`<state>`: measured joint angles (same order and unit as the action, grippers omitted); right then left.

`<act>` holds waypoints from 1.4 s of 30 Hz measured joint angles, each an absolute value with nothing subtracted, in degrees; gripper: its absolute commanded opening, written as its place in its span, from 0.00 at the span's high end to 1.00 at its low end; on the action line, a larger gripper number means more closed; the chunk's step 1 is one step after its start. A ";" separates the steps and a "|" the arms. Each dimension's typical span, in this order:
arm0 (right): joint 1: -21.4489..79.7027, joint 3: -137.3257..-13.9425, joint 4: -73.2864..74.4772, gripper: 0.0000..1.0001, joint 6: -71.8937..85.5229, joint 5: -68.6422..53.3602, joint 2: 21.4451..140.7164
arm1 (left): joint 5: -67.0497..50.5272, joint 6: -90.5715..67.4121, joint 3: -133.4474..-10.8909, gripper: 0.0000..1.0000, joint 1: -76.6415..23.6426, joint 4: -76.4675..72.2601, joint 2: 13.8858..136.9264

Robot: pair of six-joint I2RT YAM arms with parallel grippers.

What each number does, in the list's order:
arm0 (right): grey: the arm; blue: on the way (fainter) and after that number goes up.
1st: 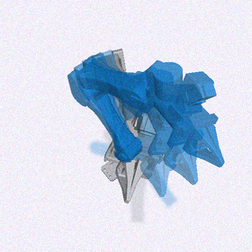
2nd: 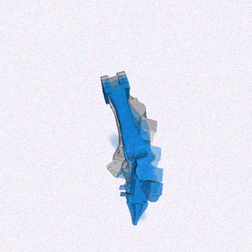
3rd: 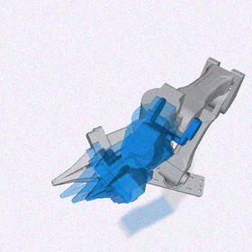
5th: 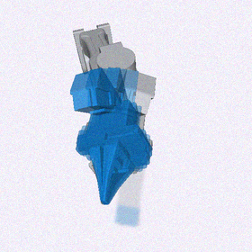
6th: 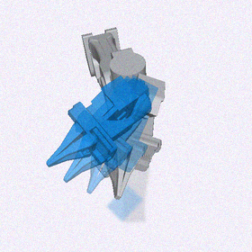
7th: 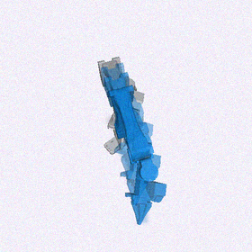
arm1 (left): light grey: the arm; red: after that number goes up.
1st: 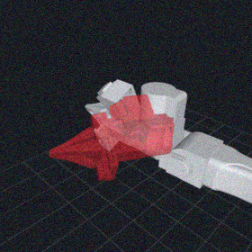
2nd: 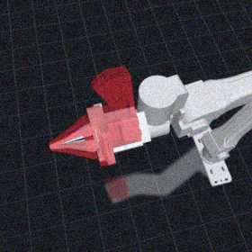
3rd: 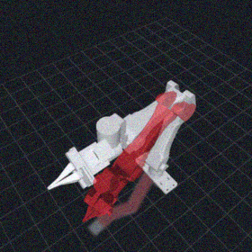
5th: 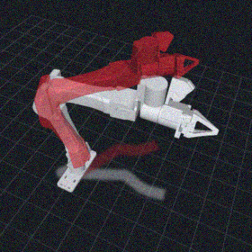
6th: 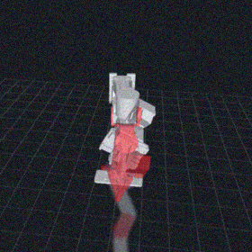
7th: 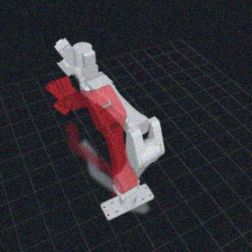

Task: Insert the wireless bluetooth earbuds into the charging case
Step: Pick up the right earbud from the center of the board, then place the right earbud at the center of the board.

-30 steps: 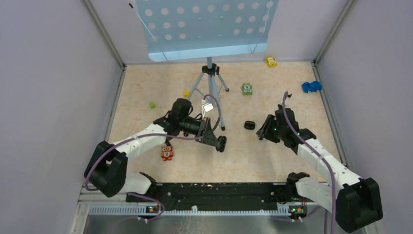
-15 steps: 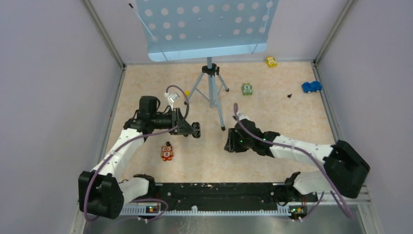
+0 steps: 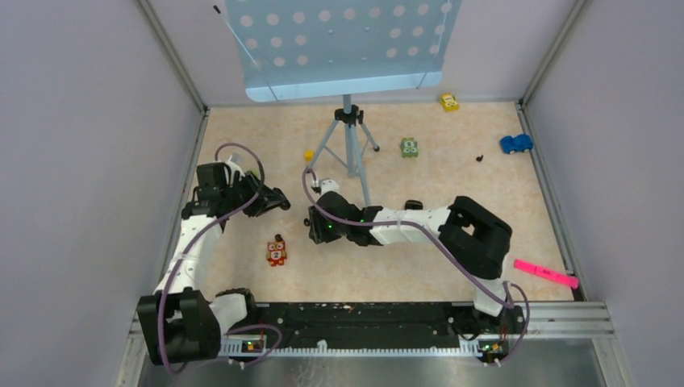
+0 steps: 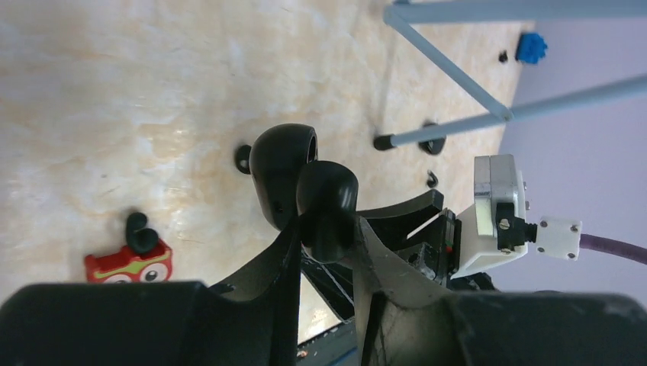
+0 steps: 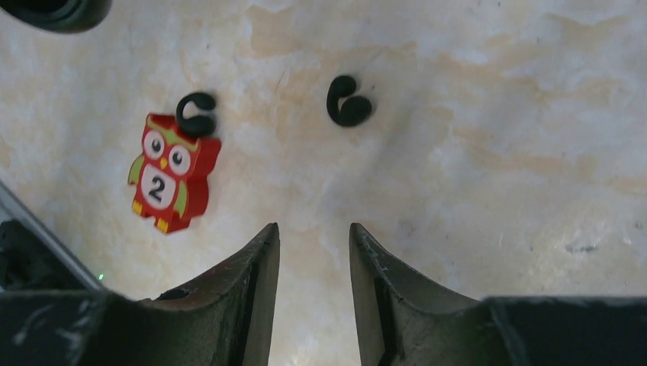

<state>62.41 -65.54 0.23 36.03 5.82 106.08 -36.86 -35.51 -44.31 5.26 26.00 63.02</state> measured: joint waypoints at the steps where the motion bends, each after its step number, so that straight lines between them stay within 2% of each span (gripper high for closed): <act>1: 62.43 -67.35 0.67 0.62 36.12 6.52 107.81 | -35.70 -35.94 -44.36 1.00 6.07 26.24 63.11; 15: 62.46 -81.01 7.35 0.64 39.53 15.42 119.96 | -33.12 -39.11 -46.72 1.00 7.51 27.57 63.61; 22: 62.46 -84.16 7.99 0.71 40.32 18.24 122.37 | -33.17 -39.13 -46.70 1.00 7.55 27.73 63.61; 29: 62.46 -84.23 8.40 0.84 40.97 19.22 122.52 | -33.15 -39.13 -46.70 1.00 7.57 28.12 63.59; 36: 62.48 -83.46 7.77 0.92 41.36 19.33 122.08 | -33.45 -39.13 -46.26 1.00 7.57 28.01 63.59; 42: 62.48 -71.94 7.05 0.93 41.60 19.77 113.47 | -36.82 -39.35 -43.27 1.00 7.62 25.91 63.59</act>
